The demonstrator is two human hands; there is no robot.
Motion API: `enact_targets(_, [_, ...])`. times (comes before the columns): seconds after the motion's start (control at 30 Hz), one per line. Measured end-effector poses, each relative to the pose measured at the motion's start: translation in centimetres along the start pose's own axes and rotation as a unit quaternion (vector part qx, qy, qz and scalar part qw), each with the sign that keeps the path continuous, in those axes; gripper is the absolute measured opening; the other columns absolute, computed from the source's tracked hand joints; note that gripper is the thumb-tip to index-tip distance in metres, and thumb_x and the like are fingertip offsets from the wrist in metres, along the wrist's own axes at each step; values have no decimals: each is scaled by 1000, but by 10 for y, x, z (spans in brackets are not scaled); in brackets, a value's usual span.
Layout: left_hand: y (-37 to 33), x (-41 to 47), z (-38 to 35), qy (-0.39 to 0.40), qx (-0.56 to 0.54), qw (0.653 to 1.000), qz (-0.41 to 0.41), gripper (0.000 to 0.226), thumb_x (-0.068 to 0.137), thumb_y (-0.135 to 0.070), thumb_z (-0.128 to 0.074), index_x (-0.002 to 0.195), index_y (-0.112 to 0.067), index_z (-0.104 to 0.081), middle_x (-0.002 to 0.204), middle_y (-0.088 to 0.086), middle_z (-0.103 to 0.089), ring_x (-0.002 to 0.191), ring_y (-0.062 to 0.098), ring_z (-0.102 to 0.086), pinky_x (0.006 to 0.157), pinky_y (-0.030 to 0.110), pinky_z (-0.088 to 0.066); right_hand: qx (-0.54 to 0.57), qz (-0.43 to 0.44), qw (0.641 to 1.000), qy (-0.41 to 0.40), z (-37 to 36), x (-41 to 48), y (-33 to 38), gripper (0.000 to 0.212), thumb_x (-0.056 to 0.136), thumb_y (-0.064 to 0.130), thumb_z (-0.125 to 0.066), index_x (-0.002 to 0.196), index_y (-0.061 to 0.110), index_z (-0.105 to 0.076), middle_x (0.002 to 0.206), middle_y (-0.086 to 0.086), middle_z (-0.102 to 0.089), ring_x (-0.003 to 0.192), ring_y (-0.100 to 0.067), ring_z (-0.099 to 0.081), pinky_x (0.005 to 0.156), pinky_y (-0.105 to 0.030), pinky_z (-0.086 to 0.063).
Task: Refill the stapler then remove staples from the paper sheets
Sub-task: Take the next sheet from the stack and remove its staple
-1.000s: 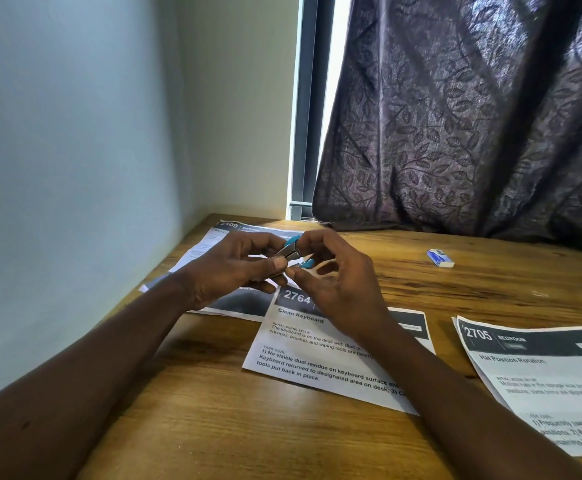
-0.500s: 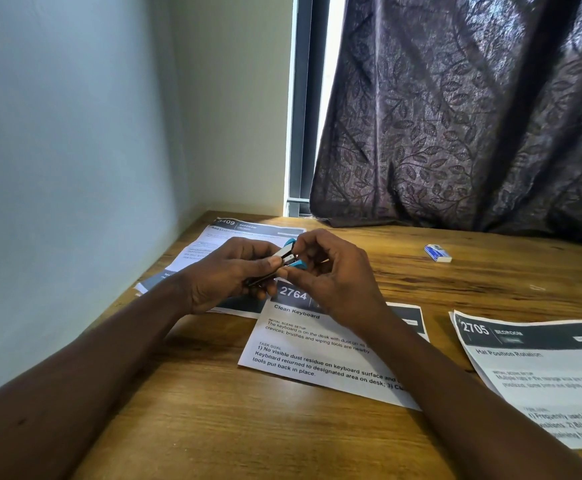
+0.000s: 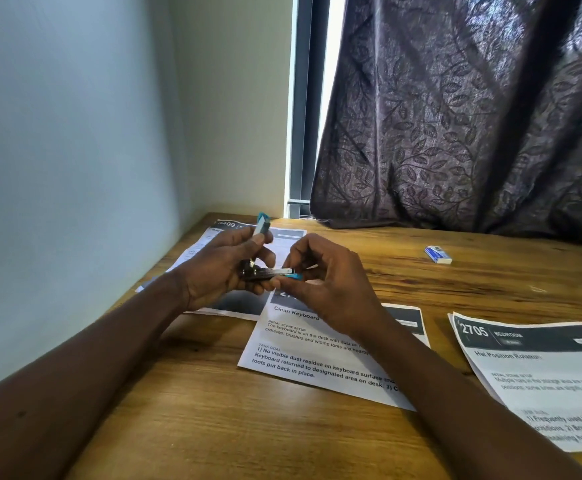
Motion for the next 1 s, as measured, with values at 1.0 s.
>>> enact_targets(1.0, [-6,-1,2,-152,142,974,-87,11,73,-15,-58,72,-22,-66,75,3,-61,75,17,-56,64,27,-47,-363,-107,921,97,-1,-3,-15,54,93,70,-45,118,28,-69,106,7,-56,109,-16,-48,96,-44,-43])
Point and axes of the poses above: each hand's wrist, its own x-axis towards the middle knuckle, its own z-axis out of the back of the hand, y = z × x, the point moved 1 cm from there along x, towards the middle knuckle
